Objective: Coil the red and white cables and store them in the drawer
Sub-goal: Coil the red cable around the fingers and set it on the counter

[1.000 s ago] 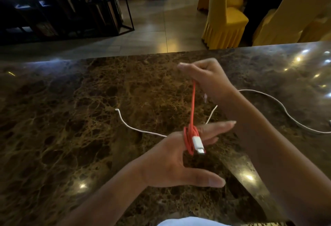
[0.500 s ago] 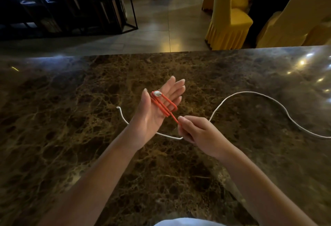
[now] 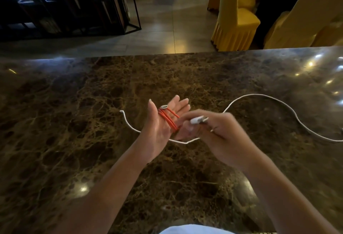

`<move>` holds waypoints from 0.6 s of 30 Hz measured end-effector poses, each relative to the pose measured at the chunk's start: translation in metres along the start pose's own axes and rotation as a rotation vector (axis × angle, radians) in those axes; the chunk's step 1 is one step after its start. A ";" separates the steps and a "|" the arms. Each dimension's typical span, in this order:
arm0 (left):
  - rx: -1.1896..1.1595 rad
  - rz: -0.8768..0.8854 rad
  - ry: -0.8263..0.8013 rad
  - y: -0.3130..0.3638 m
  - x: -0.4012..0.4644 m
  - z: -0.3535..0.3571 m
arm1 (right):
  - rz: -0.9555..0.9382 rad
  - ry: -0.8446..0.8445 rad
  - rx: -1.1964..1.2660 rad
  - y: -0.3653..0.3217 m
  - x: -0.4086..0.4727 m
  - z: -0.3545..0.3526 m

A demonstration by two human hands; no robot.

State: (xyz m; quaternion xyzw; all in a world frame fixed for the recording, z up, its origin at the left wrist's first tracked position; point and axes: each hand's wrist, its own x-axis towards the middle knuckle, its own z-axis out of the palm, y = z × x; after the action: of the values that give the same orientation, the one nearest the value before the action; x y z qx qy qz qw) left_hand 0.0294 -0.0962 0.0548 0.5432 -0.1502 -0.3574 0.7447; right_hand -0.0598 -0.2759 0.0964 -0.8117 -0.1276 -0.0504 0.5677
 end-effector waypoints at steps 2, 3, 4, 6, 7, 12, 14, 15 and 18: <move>0.018 -0.005 -0.027 -0.001 -0.004 0.004 | -0.078 0.176 -0.162 0.003 0.008 -0.012; 0.023 -0.008 -0.044 -0.001 -0.005 0.006 | -0.105 0.225 -0.277 0.004 0.012 -0.017; 0.030 -0.013 -0.061 0.000 -0.005 0.008 | -0.113 0.237 -0.339 0.003 0.014 -0.020; 0.056 -0.017 -0.087 0.002 -0.004 0.011 | -0.076 0.163 -0.239 0.000 0.016 -0.019; 0.062 -0.017 -0.098 0.004 -0.003 0.012 | -0.026 0.128 -0.128 -0.003 0.016 -0.016; 0.042 0.002 -0.074 0.005 -0.006 0.010 | 0.391 0.243 0.264 0.003 0.022 -0.009; 0.012 0.001 -0.084 0.004 -0.008 0.008 | 0.483 0.205 0.172 0.005 0.023 -0.011; 0.010 -0.002 -0.088 0.004 -0.008 0.007 | 0.496 0.164 0.097 0.007 0.023 -0.013; 0.017 -0.023 -0.086 0.006 -0.010 0.007 | 0.426 -0.002 -0.203 0.008 0.026 -0.023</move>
State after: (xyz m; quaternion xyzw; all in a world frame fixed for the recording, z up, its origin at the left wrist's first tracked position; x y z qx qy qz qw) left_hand 0.0200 -0.0936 0.0642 0.5351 -0.1789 -0.3878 0.7289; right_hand -0.0310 -0.2961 0.1032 -0.8732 0.0514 0.0588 0.4810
